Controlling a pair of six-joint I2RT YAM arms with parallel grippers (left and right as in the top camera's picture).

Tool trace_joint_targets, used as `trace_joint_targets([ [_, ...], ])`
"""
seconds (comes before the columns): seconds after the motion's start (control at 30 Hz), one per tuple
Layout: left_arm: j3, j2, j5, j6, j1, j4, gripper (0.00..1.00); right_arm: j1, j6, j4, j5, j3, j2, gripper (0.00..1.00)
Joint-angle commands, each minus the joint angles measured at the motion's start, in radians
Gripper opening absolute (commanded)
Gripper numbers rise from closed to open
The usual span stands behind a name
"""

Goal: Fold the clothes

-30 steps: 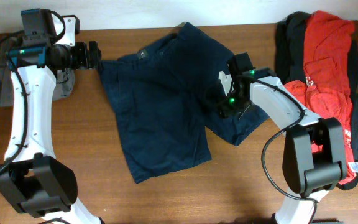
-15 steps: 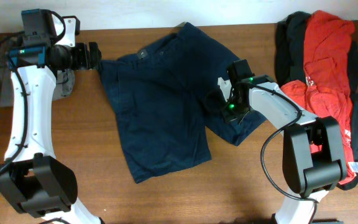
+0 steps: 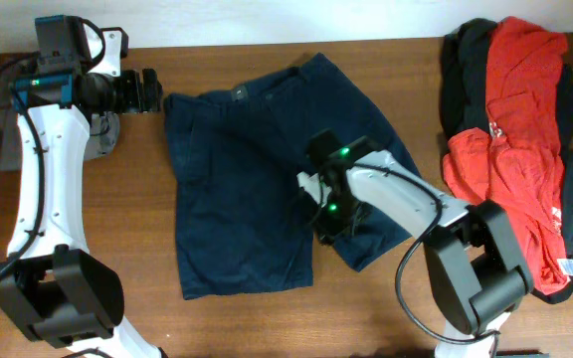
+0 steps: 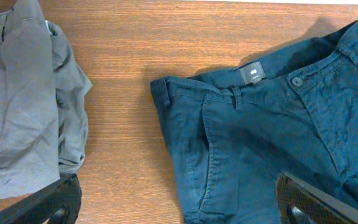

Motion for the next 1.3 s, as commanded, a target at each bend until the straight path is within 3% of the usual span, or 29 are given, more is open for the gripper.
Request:
trace_joint_targets([
  [0.0, 0.006, 0.0, -0.008, 0.016, 0.0, -0.001, 0.99, -0.026, 0.077, 0.002, 0.042, 0.041, -0.019, 0.73],
  [0.2, 0.006, 0.0, -0.008, 0.017, 0.0, -0.001, 0.99, -0.157, 0.15, 0.002, -0.005, 0.197, -0.042, 0.69],
  [0.27, 0.006, 0.0, -0.008, 0.017, 0.0, -0.001, 0.99, -0.204, 0.15, 0.02, -0.013, 0.235, -0.042, 0.53],
  [0.4, 0.006, 0.0, -0.008, 0.017, 0.0, 0.0, 0.99, -0.282, 0.149, 0.093, -0.012, 0.232, -0.025, 0.04],
  [0.67, 0.006, 0.0, -0.008, 0.017, 0.0, 0.003, 0.99, -0.357, 0.149, 0.128, -0.012, 0.229, 0.079, 0.04],
  [1.27, 0.006, 0.03, -0.006, 0.016, -0.002, 0.003, 0.99, -0.365, 0.149, 0.256, 0.024, 0.224, 0.275, 0.04],
])
